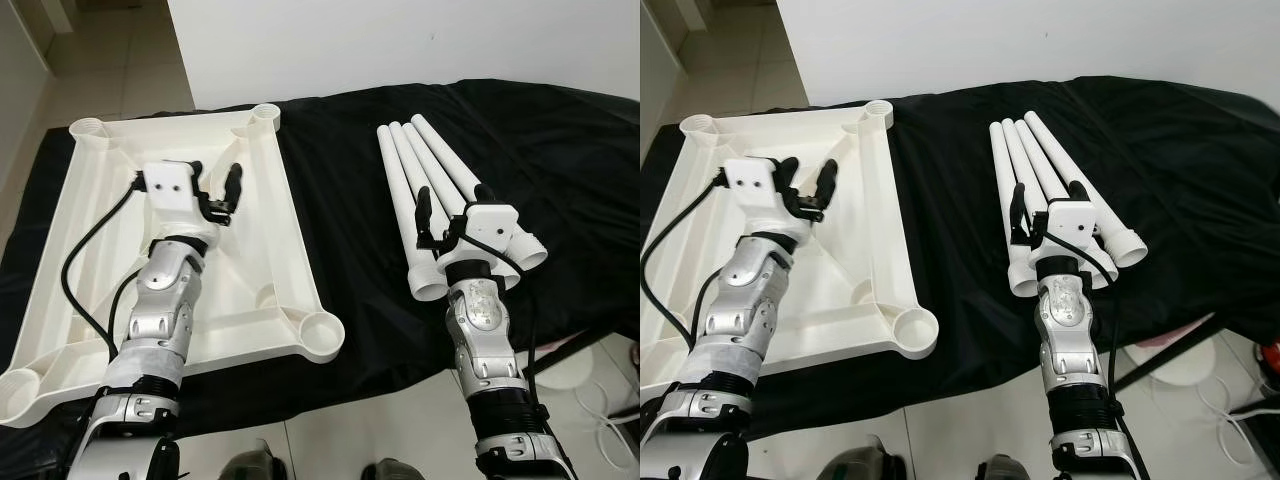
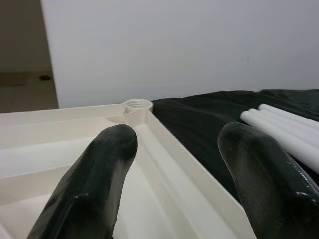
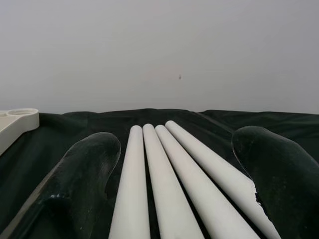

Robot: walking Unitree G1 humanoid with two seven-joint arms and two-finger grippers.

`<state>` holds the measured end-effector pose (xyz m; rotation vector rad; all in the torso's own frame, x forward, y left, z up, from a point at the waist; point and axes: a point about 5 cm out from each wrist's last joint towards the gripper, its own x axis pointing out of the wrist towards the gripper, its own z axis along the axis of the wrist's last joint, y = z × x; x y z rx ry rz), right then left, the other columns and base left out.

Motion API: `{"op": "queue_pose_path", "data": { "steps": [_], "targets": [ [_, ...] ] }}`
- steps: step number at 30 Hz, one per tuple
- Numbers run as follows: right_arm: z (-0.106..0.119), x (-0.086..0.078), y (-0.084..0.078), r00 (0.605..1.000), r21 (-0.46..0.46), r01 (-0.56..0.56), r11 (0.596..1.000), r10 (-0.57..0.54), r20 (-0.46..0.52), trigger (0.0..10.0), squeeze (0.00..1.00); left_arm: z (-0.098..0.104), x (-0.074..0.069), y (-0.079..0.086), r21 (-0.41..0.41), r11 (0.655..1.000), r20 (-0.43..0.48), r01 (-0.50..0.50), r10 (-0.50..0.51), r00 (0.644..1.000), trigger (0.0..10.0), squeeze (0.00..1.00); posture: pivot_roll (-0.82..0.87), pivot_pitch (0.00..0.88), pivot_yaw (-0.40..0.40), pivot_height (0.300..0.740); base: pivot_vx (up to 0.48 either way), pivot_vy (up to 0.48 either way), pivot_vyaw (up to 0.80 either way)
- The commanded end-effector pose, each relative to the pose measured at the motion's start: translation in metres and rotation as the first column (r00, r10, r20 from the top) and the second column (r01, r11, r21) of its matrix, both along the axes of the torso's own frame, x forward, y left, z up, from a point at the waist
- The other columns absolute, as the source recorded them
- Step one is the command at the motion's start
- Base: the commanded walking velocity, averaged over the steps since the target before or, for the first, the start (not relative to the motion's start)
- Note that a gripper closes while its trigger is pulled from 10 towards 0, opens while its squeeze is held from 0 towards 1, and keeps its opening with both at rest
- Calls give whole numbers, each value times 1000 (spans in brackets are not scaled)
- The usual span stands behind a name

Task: Building children table

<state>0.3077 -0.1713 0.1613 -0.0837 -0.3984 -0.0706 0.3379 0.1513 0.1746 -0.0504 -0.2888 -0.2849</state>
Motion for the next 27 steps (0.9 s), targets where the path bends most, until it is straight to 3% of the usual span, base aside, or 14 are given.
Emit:
{"op": "queue_pose_path", "data": {
  "steps": [1,8,17,27],
  "targets": [
    [-1,0,-1,1000,-2,9,1000,-9,-1,10000,0,-1,-1,-2,37,999,10,0,-1,1000,10000,0,4,0,28,740,0,0,0],
    [-2,0,-1,1000,-1,7,1000,-7,-2,10000,0,-2,-3,-6,49,998,15,31,-31,999,10000,0,3,0,28,740,0,-125,0],
    [-2,0,-1,1000,-1,6,1000,-6,-2,10000,0,-2,-3,-7,72,997,19,15,-17,1000,10000,0,3,0,28,740,0,-440,0],
    [-2,0,0,1000,-3,4,1000,-4,-5,10000,0,-4,-1,-5,0,1000,-8,12,-12,1000,10000,0,4,0,27,740,0,0,0]
  ]
}}
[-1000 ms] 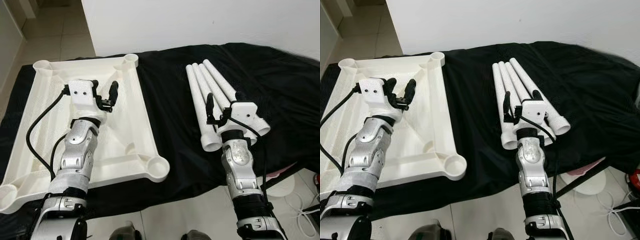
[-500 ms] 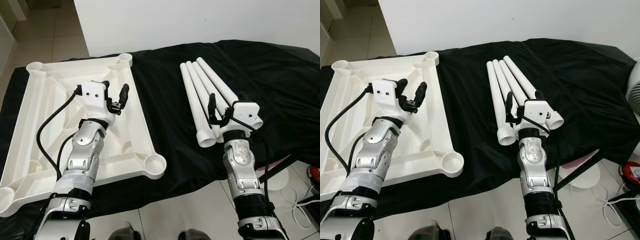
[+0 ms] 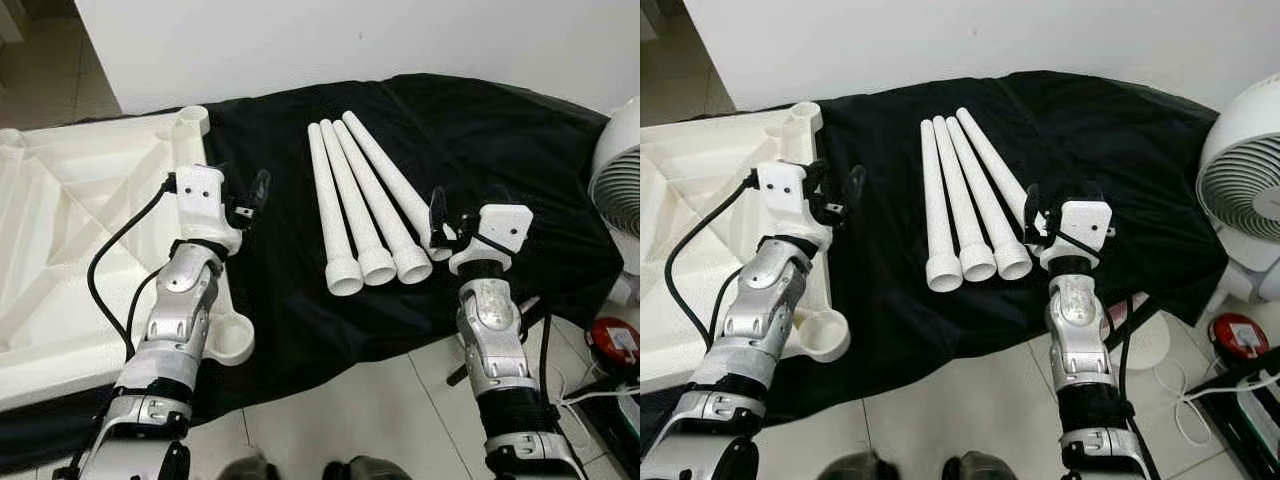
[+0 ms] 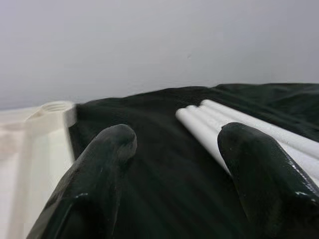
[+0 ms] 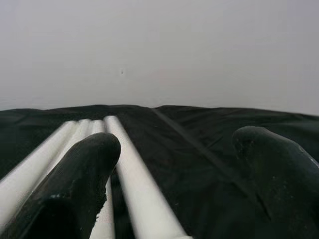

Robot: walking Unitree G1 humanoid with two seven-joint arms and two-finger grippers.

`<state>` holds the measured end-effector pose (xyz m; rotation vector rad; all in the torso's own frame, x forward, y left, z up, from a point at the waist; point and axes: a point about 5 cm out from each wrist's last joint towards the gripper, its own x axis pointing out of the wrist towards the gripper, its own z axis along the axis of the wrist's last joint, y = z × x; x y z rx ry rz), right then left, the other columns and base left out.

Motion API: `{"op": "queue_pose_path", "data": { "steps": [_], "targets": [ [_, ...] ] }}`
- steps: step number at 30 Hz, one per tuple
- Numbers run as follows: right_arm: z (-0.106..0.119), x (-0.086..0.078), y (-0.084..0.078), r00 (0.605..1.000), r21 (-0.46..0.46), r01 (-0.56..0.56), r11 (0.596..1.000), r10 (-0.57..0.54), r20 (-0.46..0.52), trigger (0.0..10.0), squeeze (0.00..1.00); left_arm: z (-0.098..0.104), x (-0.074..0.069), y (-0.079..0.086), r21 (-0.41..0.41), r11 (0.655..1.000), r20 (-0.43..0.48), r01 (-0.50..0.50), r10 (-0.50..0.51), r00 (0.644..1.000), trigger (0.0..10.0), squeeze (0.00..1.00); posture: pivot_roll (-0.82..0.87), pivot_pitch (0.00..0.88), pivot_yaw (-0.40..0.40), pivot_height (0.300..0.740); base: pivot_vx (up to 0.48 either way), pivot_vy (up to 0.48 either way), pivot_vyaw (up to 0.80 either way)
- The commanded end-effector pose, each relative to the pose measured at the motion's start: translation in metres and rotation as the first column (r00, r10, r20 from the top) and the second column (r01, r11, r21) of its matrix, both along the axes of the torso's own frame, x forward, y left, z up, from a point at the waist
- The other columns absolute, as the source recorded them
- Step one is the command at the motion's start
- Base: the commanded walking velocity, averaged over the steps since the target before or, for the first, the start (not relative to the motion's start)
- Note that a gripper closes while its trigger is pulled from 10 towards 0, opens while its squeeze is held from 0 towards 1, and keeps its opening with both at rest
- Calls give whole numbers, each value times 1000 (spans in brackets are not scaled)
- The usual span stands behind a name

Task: Building children table

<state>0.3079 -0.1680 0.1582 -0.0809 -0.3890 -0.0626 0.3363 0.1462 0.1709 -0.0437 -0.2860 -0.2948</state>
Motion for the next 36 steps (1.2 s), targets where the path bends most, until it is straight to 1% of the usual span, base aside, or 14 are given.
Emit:
{"op": "queue_pose_path", "data": {
  "steps": [1,8,9,27,36],
  "targets": [
    [1,0,-3,1000,-6,11,1000,-11,4,10000,0,-1,0,0,-15,1000,-7,1,-1,1000,10000,0,4,0,27,740,0,0,0],
    [1,0,-3,1000,-8,5,1000,-5,2,10000,0,-1,2,1,-39,999,-16,-4,3,1000,10000,0,2,0,25,740,0,0,0],
    [1,1,-3,1000,-10,3,1000,-3,4,10000,0,-1,2,2,-57,998,-19,-3,2,1000,10000,0,2,0,25,740,0,0,0],
    [-1,0,-1,1000,-9,0,1000,0,-2,10000,0,-1,3,3,-58,998,-26,-4,3,1000,10000,0,4,0,27,740,0,0,0],
    [-2,0,-1,1000,-10,3,1000,-3,-6,10000,0,0,3,4,-53,999,-29,-2,1,1000,10000,0,7,0,32,740,0,366,0]
  ]
}}
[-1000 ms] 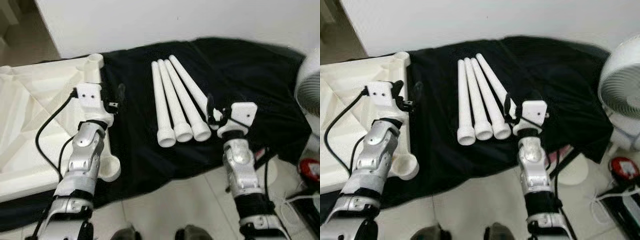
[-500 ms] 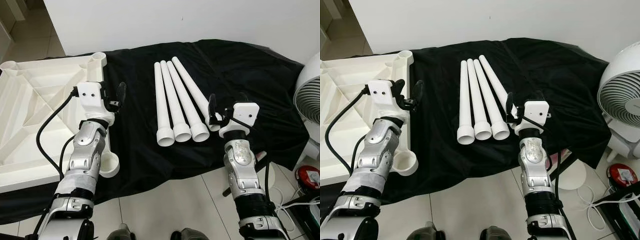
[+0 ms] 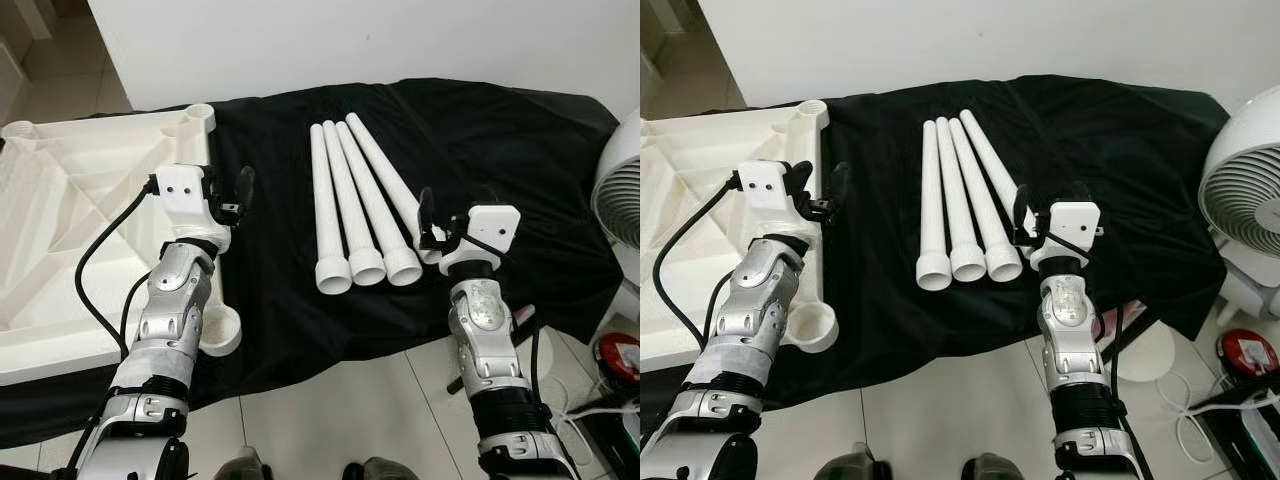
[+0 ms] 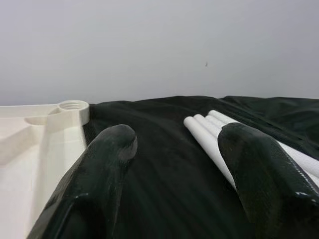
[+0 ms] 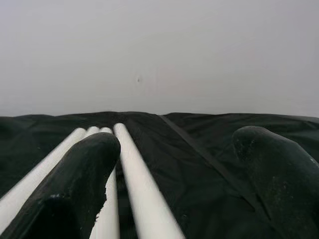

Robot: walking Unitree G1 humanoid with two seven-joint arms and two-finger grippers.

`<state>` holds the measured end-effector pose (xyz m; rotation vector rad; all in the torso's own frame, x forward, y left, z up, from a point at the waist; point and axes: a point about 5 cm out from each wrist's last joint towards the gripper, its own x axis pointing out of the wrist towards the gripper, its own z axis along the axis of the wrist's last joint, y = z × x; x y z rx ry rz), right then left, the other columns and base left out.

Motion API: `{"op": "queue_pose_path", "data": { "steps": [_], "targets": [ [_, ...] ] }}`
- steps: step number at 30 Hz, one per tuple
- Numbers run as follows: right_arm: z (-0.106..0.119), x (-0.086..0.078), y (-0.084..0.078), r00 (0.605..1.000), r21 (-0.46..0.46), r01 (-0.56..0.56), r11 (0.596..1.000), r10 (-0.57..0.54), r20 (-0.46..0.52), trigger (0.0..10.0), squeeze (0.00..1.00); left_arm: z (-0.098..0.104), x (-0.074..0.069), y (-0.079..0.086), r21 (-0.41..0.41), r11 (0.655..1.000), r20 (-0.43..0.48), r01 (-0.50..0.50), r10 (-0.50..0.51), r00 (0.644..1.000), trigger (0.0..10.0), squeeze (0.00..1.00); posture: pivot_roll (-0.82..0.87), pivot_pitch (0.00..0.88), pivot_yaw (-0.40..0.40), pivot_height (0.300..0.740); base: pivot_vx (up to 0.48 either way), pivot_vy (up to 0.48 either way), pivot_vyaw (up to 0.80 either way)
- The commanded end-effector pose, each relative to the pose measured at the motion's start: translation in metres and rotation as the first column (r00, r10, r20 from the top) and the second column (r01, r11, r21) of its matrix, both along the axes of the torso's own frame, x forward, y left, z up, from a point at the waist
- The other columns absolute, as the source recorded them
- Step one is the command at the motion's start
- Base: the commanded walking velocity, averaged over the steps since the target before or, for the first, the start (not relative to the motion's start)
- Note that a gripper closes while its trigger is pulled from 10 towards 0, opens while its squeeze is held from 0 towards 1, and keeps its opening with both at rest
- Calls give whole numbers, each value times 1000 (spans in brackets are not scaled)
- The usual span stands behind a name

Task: Building children table

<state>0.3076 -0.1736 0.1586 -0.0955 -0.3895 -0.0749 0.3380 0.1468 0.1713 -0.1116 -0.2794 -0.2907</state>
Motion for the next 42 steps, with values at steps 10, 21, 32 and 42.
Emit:
{"op": "queue_pose_path", "data": {
  "steps": [10,21,32,42],
  "targets": [
    [-4,1,7,1000,4,-18,1000,18,-11,10000,0,1,2,3,15,1000,-3,-4,4,1000,10000,0,12,0,34,740,0,379,0],
    [-6,1,9,1000,2,-25,1000,25,-14,10000,0,3,0,0,48,999,21,-2,1,1000,10000,0,14,0,33,740,0,0,0],
    [-6,2,10,999,13,-29,1000,29,-19,10000,0,2,-2,-13,103,992,27,66,-69,997,10000,0,12,0,33,740,0,0,0],
    [-5,8,9,997,53,-57,997,59,-47,10000,1000,-10,-21,-62,244,896,-97,372,-359,928,10000,0,12,0,27,740,0,0,0]
  ]
}}
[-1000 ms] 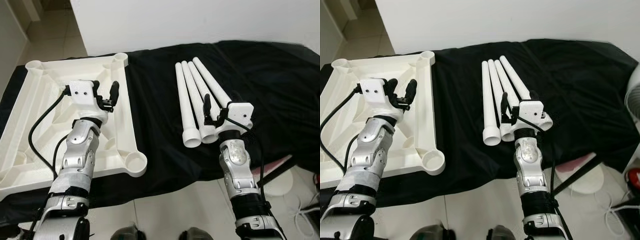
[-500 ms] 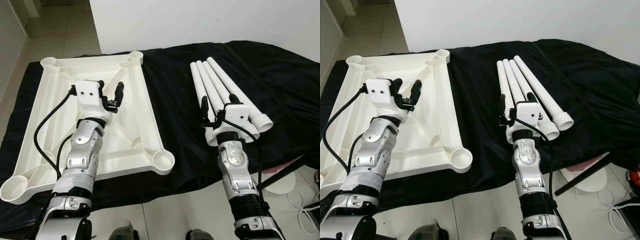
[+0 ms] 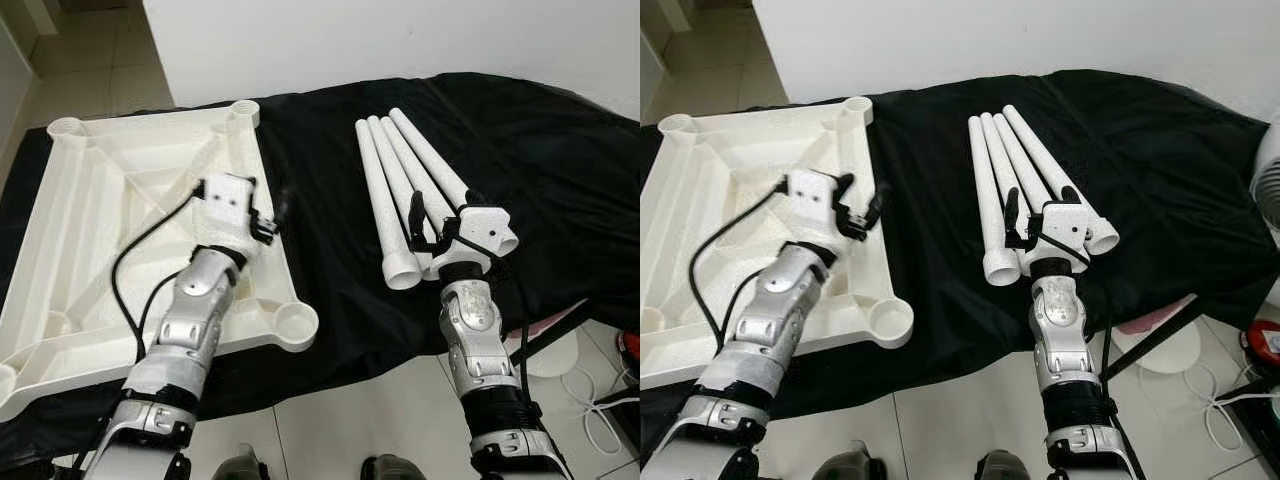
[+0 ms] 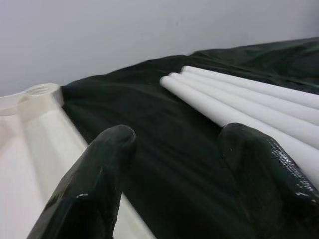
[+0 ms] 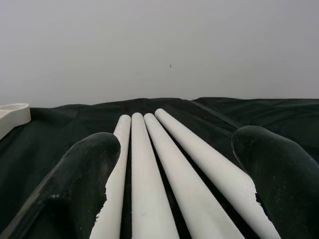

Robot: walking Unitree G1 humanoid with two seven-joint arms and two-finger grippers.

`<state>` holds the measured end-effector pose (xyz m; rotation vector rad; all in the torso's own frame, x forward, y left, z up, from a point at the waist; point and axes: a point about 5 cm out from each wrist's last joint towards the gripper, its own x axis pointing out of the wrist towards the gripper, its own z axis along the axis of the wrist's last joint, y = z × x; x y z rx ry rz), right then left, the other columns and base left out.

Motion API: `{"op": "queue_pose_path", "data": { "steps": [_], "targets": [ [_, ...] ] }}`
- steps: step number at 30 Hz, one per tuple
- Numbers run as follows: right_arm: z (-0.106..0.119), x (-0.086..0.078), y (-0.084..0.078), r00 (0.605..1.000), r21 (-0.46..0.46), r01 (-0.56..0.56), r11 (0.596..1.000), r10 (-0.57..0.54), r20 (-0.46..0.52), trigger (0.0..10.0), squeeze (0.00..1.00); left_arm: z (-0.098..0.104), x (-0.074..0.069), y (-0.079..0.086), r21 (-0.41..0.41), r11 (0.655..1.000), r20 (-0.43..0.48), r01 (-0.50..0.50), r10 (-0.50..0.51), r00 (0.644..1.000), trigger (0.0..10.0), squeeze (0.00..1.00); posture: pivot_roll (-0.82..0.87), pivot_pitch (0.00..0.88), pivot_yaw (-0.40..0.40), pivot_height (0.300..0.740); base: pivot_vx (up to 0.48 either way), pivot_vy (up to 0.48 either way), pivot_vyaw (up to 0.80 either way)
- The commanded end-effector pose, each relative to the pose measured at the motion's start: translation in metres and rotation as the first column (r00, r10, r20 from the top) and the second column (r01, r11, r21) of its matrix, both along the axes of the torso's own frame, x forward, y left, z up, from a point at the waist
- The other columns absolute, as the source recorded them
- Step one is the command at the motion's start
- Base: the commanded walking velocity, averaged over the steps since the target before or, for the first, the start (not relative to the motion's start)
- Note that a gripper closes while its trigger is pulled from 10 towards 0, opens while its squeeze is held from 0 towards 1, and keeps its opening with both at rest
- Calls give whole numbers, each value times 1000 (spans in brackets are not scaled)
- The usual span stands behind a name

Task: Building children table

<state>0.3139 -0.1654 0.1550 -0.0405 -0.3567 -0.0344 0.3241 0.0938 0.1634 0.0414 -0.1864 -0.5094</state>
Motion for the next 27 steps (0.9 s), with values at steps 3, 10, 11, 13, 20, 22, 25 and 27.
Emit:
{"op": "queue_pose_path", "data": {
  "steps": [3,10,11,13,20,22,25,27],
  "targets": [
    [-2,7,6,996,-19,-45,999,43,-74,10000,1000,-2,-10,-16,114,971,-31,209,-207,978,10000,0,9,0,26,740,0,0,0],
    [-11,3,46,946,-90,-288,953,269,-182,10000,0,4,-12,-19,87,967,-40,240,-237,971,10000,0,-2,0,31,740,0,0,0],
    [-15,0,52,940,-85,-304,949,284,-191,10000,0,5,-13,-19,92,967,-31,237,-235,971,10000,0,0,0,28,740,0,0,0],
    [-19,-3,56,937,-81,-310,947,290,-194,10000,0,6,-14,-19,96,967,-28,235,-234,972,10000,0,5,0,25,740,0,0,0],
    [-39,-16,60,939,9,-256,967,250,-237,10000,0,7,-19,-16,104,969,-18,223,-223,975,10000,0,15,0,17,740,0,0,0],
    [-41,-18,55,947,62,-204,977,213,-240,10000,0,7,-19,-16,103,970,-17,220,-219,976,10000,0,15,0,17,740,0,0,0],
    [-42,-19,49,955,97,-142,985,162,-247,10000,0,7,-20,-16,101,971,-14,217,-217,976,10000,0,16,0,15,740,0,0,0],
    [-44,-21,44,959,144,-91,985,125,-254,10000,0,8,-20,-16,101,972,-11,214,-214,977,10000,0,16,0,14,740,0,0,0]
  ]
}}
